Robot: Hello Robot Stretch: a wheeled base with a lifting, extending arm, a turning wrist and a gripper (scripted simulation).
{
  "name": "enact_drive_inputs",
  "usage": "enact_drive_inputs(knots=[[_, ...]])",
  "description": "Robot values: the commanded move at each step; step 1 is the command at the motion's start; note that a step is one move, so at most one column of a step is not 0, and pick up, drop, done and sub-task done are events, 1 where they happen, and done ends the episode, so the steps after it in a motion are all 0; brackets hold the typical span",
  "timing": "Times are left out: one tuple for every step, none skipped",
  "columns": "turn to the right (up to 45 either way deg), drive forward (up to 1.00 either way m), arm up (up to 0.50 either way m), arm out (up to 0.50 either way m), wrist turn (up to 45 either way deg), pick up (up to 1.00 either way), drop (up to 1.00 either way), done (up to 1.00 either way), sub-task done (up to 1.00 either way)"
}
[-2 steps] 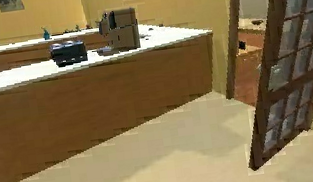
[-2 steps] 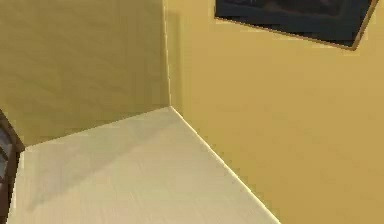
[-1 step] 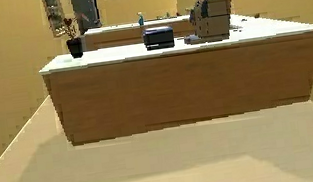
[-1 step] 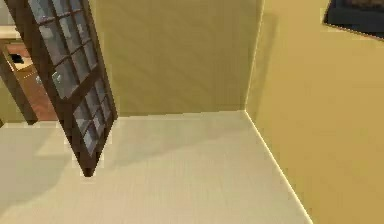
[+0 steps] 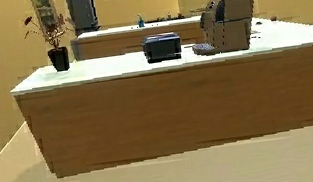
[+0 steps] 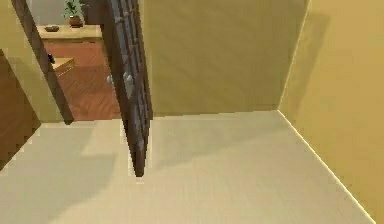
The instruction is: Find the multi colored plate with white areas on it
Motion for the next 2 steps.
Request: enact_drive_inputs(knots=[[-6.0, 0.00, 0.00, 0.00, 0.0, 0.00, 0.00, 0.00, 0.00], [0.0, 0.55, 0.00, 0.00, 0.0, 0.00, 0.00, 0.00, 0.00]])
